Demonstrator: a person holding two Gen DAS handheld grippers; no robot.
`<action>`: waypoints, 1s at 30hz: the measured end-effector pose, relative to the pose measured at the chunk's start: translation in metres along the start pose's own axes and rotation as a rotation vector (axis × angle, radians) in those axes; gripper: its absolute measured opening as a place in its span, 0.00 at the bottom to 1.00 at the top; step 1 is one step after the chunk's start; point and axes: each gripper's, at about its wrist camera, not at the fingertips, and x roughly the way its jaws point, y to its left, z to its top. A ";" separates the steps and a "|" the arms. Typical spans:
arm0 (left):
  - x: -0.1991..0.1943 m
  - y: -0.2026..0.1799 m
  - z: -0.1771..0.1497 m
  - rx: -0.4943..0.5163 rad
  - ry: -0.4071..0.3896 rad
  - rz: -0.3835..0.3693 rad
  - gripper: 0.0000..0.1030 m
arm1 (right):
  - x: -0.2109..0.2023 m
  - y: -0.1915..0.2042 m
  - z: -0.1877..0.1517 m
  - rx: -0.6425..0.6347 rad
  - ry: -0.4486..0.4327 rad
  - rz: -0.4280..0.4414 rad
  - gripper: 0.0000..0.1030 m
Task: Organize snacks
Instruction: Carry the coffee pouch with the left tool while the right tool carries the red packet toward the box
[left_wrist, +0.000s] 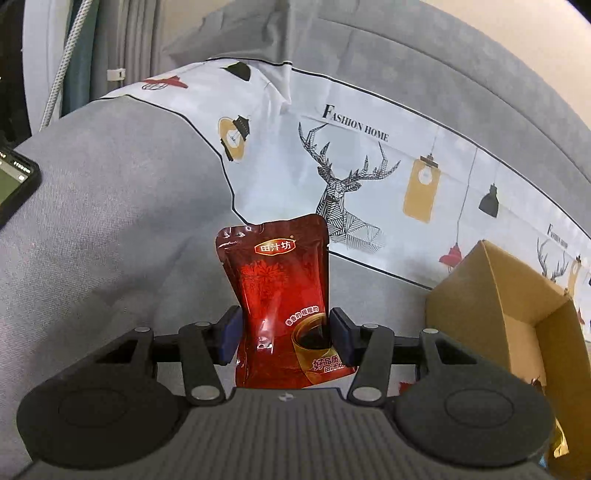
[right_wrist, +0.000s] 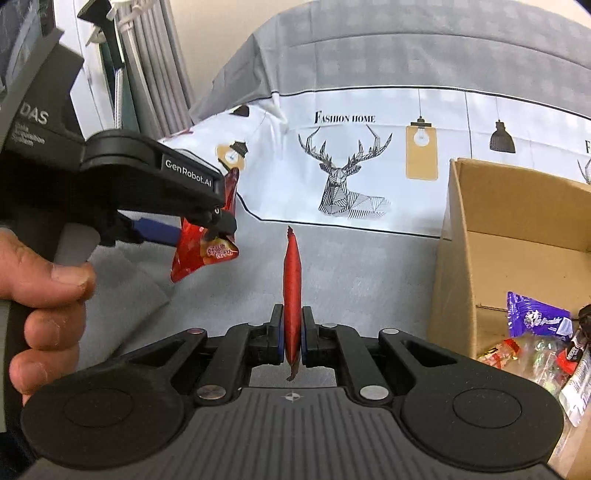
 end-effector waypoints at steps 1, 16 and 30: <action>0.001 0.000 0.000 0.001 0.000 0.005 0.54 | -0.002 0.000 -0.001 0.000 -0.006 -0.001 0.08; -0.004 -0.032 0.000 0.042 -0.118 -0.063 0.54 | -0.020 -0.003 0.008 -0.022 -0.145 -0.016 0.08; -0.025 -0.069 -0.006 0.112 -0.272 -0.180 0.54 | -0.050 -0.030 0.019 0.007 -0.304 -0.100 0.08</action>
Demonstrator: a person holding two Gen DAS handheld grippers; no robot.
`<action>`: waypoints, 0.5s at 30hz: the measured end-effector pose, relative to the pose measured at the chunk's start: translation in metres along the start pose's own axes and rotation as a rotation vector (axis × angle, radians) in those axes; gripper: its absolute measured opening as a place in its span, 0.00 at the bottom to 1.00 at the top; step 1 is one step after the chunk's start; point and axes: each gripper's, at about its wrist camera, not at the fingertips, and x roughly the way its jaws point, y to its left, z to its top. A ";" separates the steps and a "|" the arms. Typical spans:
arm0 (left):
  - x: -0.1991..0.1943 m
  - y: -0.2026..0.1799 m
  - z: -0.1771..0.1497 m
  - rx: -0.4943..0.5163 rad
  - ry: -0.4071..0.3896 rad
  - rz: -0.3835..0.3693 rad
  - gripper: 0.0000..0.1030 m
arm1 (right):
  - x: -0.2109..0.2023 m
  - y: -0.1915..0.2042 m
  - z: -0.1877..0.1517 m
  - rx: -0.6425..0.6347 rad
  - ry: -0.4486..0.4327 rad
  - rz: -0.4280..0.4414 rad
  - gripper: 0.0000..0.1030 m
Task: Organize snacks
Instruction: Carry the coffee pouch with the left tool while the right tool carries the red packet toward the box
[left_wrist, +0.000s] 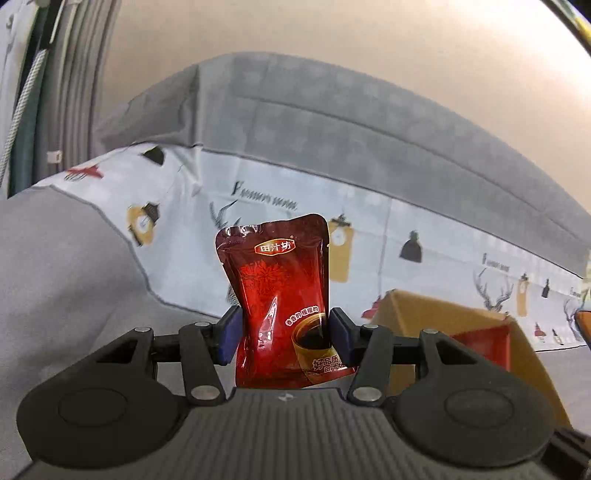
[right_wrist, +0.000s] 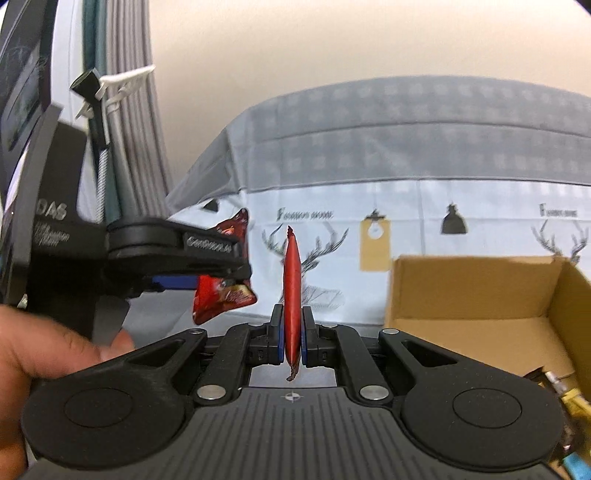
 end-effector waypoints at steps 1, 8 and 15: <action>-0.001 -0.003 0.000 0.005 -0.009 -0.010 0.54 | -0.002 -0.005 0.002 0.006 -0.012 -0.012 0.08; -0.003 -0.030 -0.003 0.051 -0.062 -0.099 0.54 | -0.013 -0.040 0.010 0.063 -0.063 -0.105 0.08; -0.008 -0.065 -0.010 0.106 -0.107 -0.199 0.54 | -0.027 -0.073 0.010 0.079 -0.096 -0.219 0.08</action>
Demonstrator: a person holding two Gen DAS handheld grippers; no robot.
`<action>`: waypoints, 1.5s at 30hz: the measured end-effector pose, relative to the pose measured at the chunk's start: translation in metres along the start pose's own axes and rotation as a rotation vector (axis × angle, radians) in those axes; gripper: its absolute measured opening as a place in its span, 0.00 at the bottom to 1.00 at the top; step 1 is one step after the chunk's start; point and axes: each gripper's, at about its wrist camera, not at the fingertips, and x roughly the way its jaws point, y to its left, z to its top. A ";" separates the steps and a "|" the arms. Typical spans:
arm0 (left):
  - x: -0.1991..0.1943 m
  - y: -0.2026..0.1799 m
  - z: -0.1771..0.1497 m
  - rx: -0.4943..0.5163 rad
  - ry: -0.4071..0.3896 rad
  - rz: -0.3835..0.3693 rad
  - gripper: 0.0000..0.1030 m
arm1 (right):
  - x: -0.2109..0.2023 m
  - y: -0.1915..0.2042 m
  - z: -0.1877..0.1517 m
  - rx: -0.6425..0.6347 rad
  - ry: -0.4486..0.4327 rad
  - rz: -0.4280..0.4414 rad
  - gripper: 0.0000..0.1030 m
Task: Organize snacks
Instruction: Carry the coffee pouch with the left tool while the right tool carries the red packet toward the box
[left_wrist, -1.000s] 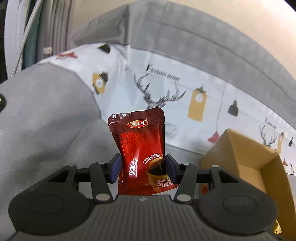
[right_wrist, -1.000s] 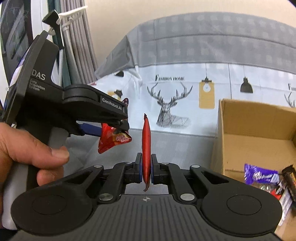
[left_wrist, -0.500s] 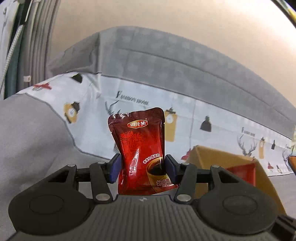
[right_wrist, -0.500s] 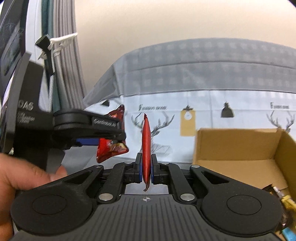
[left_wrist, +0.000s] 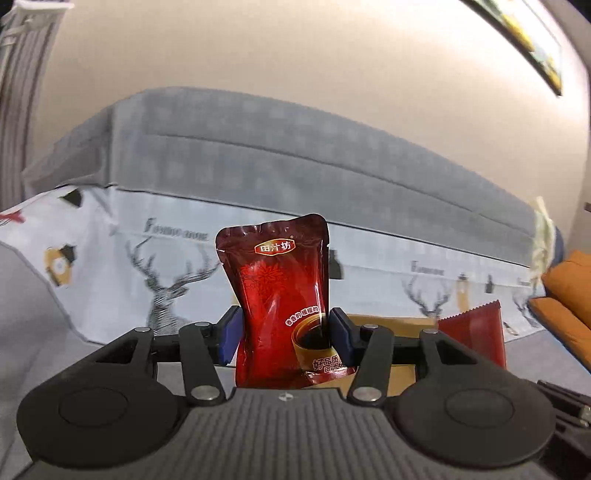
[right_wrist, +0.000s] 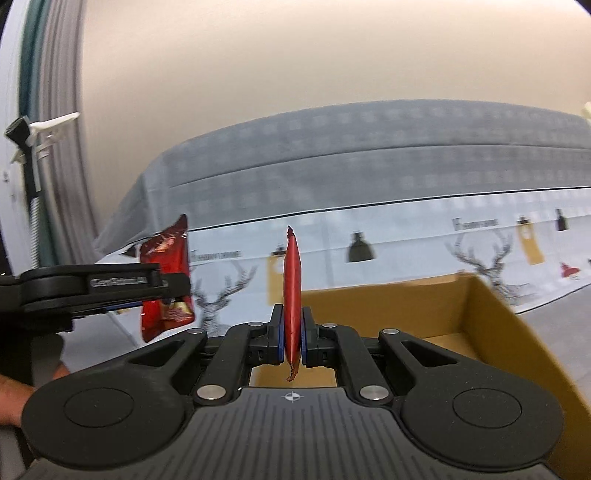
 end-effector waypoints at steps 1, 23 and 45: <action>0.000 -0.005 -0.001 0.006 -0.004 -0.014 0.54 | -0.001 -0.005 0.000 0.000 -0.004 -0.018 0.08; 0.012 -0.086 -0.019 0.159 -0.068 -0.199 0.54 | -0.010 -0.080 -0.010 0.067 0.008 -0.256 0.08; 0.019 -0.093 -0.020 0.161 -0.062 -0.230 0.54 | -0.011 -0.077 -0.009 0.049 0.002 -0.271 0.08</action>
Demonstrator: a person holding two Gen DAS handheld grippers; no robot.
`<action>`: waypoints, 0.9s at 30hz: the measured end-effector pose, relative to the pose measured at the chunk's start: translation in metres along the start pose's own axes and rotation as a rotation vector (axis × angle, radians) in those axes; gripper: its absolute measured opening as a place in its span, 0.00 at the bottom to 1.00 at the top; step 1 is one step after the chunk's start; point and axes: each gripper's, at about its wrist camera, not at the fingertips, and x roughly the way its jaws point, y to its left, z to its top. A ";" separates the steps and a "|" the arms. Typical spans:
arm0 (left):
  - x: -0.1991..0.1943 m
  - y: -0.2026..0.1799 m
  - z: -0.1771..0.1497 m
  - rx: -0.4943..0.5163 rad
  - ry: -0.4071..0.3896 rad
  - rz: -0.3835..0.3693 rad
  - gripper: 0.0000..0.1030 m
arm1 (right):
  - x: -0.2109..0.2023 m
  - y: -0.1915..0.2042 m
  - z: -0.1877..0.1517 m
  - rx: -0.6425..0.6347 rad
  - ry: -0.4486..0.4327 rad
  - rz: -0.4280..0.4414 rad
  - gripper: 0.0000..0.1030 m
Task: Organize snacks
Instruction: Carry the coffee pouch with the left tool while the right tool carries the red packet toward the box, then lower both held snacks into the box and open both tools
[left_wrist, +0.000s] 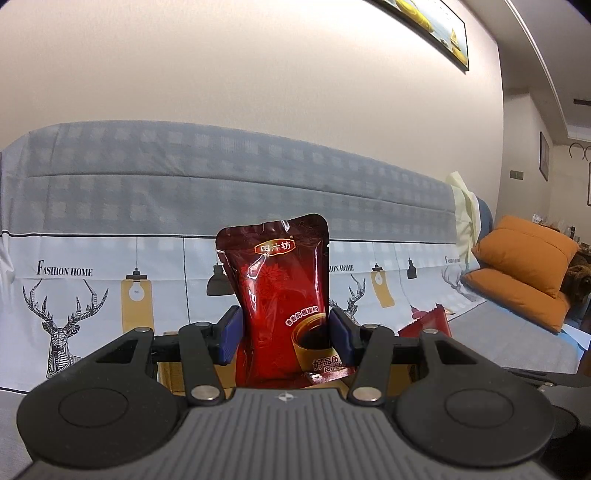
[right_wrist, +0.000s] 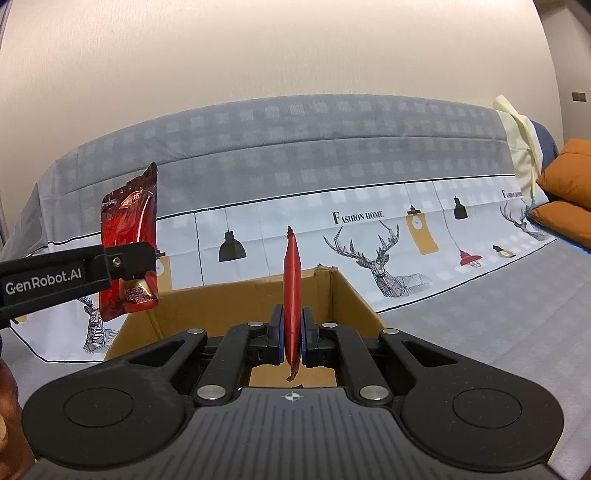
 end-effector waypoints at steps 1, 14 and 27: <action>0.000 0.000 0.000 0.000 0.001 -0.002 0.54 | 0.000 0.000 0.000 0.000 -0.001 -0.001 0.08; -0.001 0.002 0.000 -0.002 -0.004 -0.009 0.54 | -0.002 0.002 0.000 -0.009 -0.012 -0.002 0.08; -0.002 -0.002 0.001 -0.012 -0.009 -0.012 0.60 | -0.004 -0.001 0.001 -0.015 -0.044 -0.021 0.08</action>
